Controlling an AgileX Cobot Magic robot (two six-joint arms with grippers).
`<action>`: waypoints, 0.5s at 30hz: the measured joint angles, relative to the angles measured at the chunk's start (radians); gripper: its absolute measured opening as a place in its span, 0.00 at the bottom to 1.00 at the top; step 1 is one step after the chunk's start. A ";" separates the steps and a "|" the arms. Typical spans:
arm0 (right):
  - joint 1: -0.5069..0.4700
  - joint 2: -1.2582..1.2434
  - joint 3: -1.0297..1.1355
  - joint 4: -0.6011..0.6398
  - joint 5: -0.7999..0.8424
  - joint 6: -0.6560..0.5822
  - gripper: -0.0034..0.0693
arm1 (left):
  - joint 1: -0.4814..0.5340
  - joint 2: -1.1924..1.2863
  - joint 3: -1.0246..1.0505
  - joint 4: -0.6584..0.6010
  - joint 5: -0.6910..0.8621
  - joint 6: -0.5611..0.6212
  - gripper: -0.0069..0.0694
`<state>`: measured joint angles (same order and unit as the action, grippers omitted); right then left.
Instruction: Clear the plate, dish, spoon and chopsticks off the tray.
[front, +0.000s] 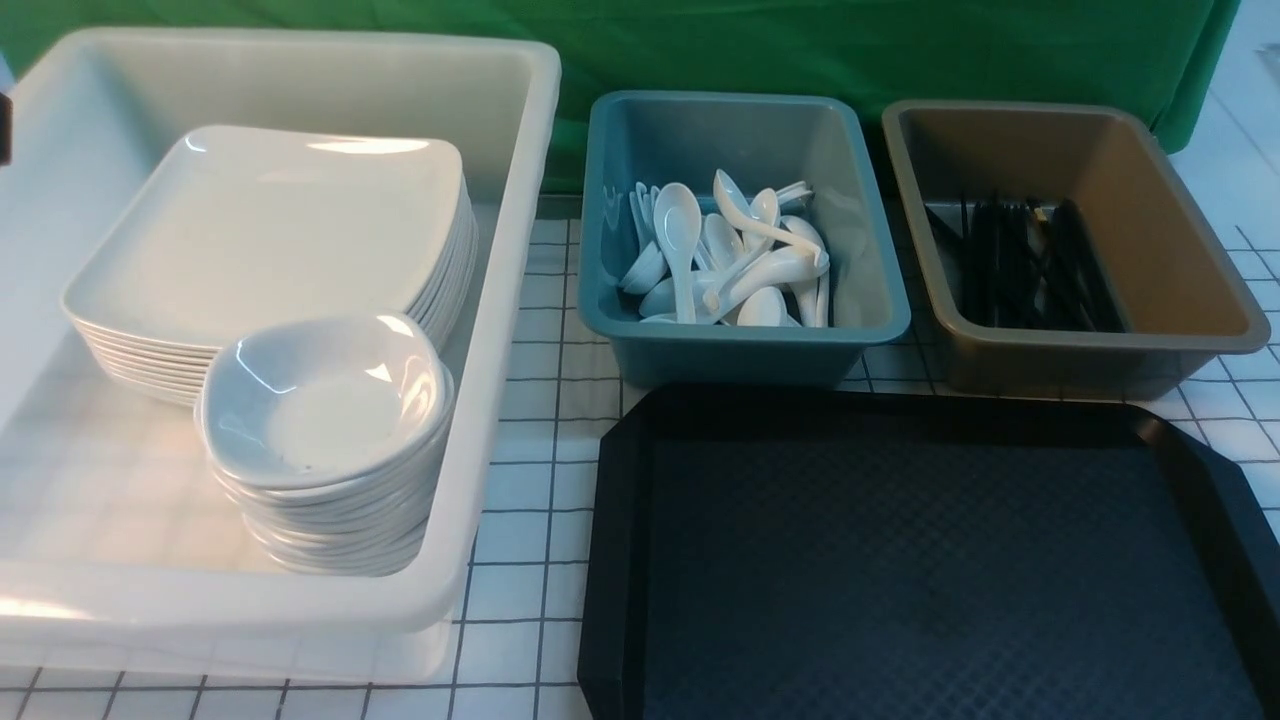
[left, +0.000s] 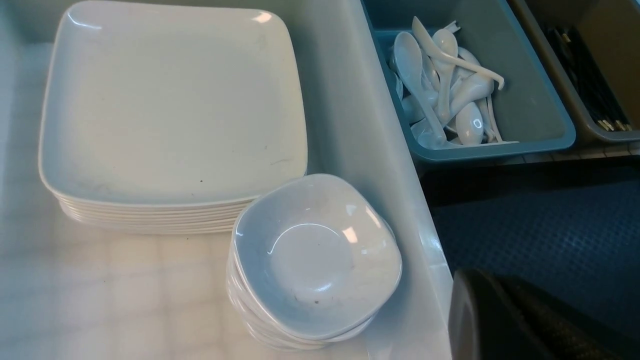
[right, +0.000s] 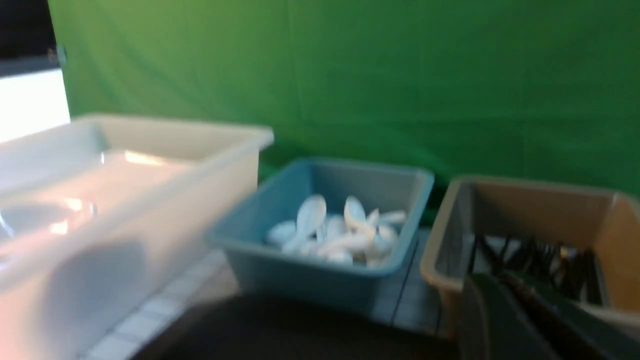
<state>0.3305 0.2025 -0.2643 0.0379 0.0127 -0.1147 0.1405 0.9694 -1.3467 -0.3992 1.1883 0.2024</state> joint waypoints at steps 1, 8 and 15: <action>-0.002 -0.003 0.004 -0.003 0.005 0.000 0.15 | 0.000 0.000 0.000 0.001 0.000 0.000 0.12; -0.165 -0.118 0.186 -0.038 0.108 0.001 0.19 | -0.001 0.000 0.000 0.056 0.029 0.019 0.12; -0.245 -0.178 0.254 -0.082 0.155 0.002 0.21 | -0.025 0.000 0.000 0.052 0.033 0.010 0.12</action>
<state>0.0859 0.0245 -0.0100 -0.0440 0.1679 -0.1130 0.1158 0.9694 -1.3467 -0.3474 1.2217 0.2128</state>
